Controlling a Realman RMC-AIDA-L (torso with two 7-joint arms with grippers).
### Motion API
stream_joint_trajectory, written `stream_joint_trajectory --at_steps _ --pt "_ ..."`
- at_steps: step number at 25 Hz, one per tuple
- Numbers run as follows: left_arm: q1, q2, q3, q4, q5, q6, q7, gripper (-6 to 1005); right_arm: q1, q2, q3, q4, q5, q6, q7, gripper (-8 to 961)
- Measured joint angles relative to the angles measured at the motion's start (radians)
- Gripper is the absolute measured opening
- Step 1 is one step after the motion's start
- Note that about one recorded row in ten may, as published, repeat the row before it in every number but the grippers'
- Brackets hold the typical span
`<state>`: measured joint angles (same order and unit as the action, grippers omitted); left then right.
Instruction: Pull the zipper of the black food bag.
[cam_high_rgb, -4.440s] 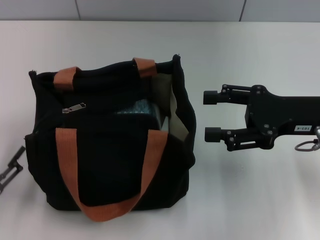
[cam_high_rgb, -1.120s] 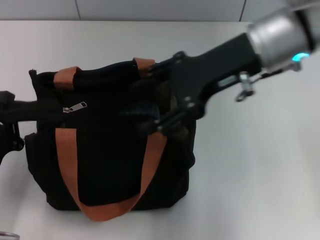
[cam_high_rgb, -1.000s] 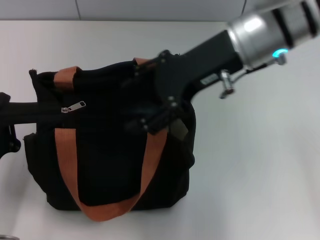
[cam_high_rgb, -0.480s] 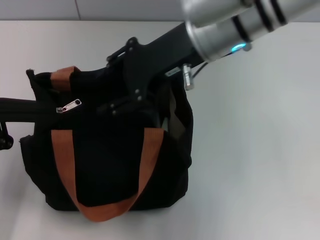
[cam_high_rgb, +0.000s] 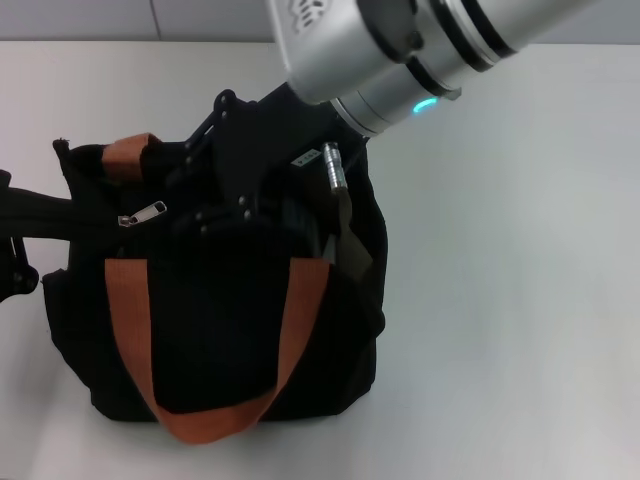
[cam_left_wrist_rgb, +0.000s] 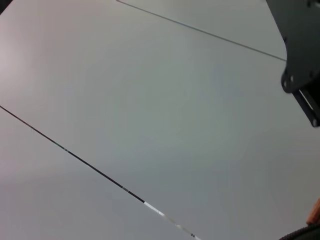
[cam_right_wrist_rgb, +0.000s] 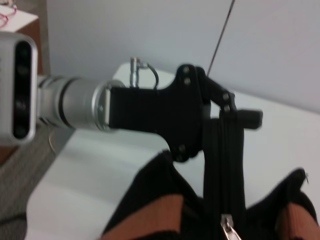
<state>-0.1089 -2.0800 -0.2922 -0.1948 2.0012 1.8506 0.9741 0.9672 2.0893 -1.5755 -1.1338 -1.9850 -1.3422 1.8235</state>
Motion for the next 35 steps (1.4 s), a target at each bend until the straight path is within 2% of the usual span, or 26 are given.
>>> stream_joint_trajectory --at_steps 9,14,19,26,35 --pt "0.001 0.0 0.023 -0.012 0.001 0.009 0.0 13 0.05 0.003 -0.07 0.01 -0.027 0.024 0.027 357" --pt "0.005 0.0 0.037 -0.012 0.002 0.021 0.0 13 0.056 0.003 -0.145 0.003 -0.048 0.097 0.054 342" --pt "0.007 0.0 0.041 -0.011 0.002 0.028 0.0 13 0.053 0.003 -0.177 -0.026 -0.063 0.153 0.073 328" --pt "0.004 0.0 0.049 -0.01 0.002 0.032 0.0 13 0.052 0.003 -0.18 -0.038 -0.094 0.174 0.078 308" --pt "-0.007 0.0 0.055 -0.012 0.002 0.032 0.0 13 0.059 0.003 -0.254 -0.033 -0.135 0.226 0.072 282"
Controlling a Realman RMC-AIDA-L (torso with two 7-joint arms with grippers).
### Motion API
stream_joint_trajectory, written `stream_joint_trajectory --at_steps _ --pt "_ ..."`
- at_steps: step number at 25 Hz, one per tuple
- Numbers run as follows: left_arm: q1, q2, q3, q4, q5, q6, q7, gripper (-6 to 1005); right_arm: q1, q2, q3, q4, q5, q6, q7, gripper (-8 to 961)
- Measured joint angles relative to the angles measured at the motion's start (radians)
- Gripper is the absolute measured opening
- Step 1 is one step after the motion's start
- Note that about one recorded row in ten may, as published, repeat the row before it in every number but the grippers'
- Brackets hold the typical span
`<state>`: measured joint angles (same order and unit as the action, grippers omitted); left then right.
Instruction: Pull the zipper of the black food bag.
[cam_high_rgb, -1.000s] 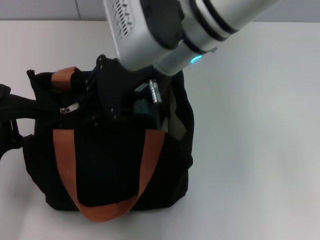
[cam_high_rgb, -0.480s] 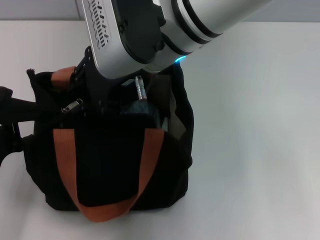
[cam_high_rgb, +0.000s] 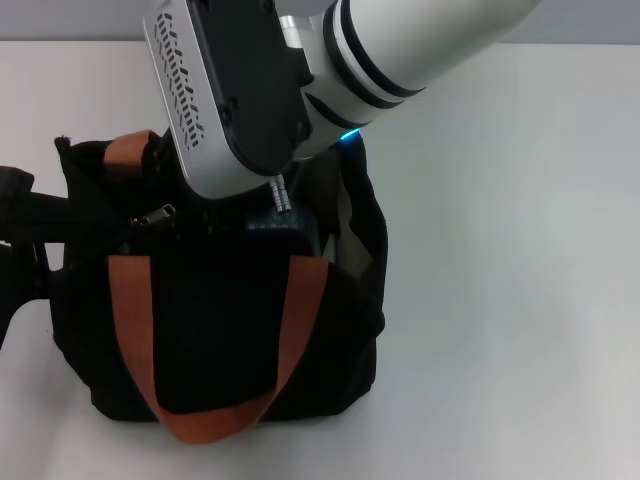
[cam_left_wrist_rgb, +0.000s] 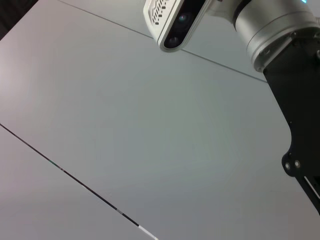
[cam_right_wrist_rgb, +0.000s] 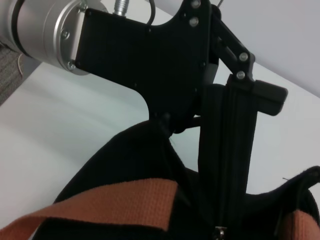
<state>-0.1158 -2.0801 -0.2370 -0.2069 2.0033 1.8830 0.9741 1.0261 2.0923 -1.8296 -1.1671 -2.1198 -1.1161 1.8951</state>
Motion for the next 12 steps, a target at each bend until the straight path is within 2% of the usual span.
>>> stream_joint_trajectory --at_steps 12 --pt "-0.007 0.0 0.005 0.0 0.0 0.0 0.0 14 0.003 0.0 -0.024 -0.005 0.008 0.017 -0.008 248"
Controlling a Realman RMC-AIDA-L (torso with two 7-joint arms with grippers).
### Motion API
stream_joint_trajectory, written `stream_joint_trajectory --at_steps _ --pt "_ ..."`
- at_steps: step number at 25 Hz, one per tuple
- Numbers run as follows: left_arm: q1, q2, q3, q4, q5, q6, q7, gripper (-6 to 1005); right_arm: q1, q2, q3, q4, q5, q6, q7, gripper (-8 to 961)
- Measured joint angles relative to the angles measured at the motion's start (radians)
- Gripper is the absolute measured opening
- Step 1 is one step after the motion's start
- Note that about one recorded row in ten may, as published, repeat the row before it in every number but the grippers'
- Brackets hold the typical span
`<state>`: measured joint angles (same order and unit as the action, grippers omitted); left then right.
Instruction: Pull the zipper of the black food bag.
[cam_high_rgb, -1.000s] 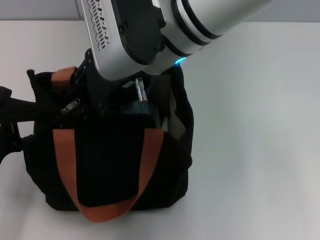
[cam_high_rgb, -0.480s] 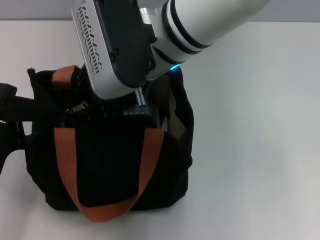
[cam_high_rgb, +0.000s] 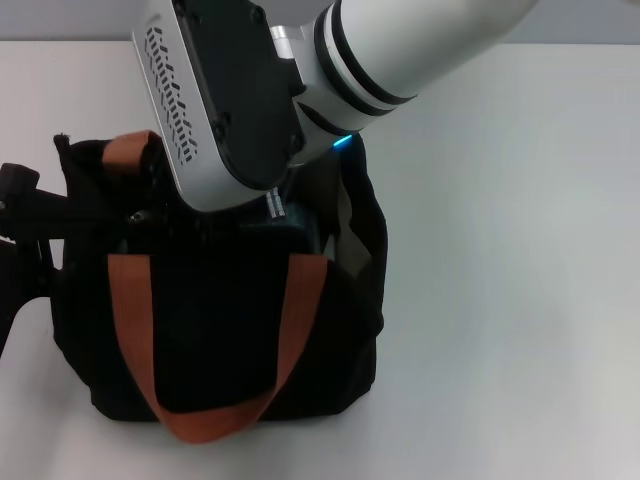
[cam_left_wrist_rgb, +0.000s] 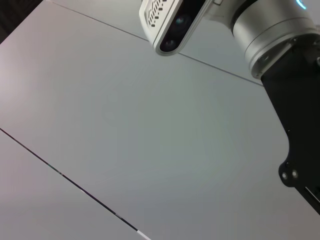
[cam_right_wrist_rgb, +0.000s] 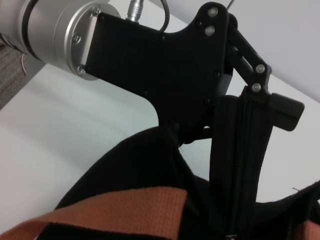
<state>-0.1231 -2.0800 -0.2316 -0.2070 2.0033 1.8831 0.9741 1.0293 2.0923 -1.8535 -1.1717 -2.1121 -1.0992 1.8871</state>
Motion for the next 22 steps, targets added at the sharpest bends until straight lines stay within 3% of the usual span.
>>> stream_joint_trajectory --at_steps 2,8,22 --pt "0.0 0.0 0.0 0.0 0.0 0.0 0.0 14 0.006 0.0 0.005 0.005 0.002 0.0 0.003 242" --pt "-0.003 0.0 0.0 0.0 0.0 0.0 0.0 14 0.01 0.0 0.008 0.004 0.004 -0.007 0.011 36" --pt "-0.009 0.0 -0.013 0.0 -0.008 -0.014 -0.005 14 -0.033 0.0 0.042 -0.05 -0.047 -0.069 0.06 8"
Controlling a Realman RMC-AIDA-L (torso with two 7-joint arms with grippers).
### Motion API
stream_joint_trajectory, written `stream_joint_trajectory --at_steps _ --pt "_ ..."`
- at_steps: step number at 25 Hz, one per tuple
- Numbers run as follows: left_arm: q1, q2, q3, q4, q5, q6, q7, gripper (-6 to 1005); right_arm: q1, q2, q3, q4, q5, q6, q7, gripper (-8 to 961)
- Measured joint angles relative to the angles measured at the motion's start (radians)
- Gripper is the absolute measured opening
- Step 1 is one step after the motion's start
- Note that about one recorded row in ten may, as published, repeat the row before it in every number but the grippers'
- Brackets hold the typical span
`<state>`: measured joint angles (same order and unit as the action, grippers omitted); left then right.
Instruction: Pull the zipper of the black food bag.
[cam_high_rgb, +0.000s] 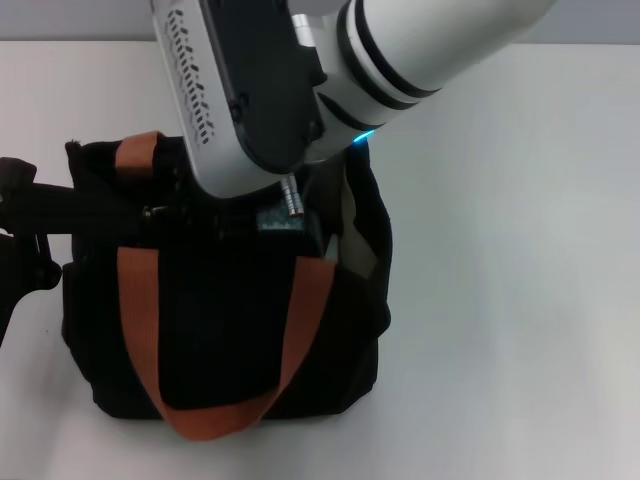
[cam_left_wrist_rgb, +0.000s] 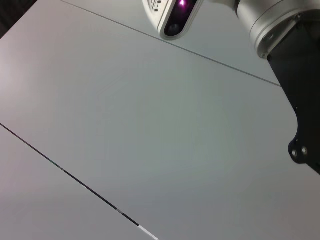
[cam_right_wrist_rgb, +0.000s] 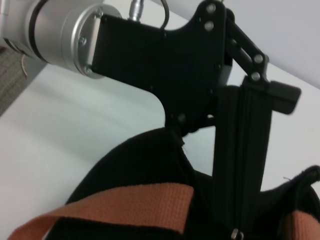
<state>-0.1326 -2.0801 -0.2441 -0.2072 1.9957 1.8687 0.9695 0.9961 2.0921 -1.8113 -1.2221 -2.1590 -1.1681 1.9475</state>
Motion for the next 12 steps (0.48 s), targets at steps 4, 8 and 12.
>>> stream_joint_trajectory --at_steps 4,8,12 --pt "-0.001 0.0 -0.005 0.0 -0.001 -0.006 -0.002 14 -0.037 0.0 0.013 -0.036 -0.023 -0.006 0.008 7" --pt "-0.001 0.0 -0.008 0.0 -0.002 -0.018 -0.004 14 -0.082 -0.002 0.04 -0.086 -0.026 -0.023 0.014 6" --pt "0.002 0.0 -0.009 0.0 -0.003 -0.022 -0.006 14 -0.12 -0.004 0.049 -0.115 -0.028 -0.022 0.011 2"
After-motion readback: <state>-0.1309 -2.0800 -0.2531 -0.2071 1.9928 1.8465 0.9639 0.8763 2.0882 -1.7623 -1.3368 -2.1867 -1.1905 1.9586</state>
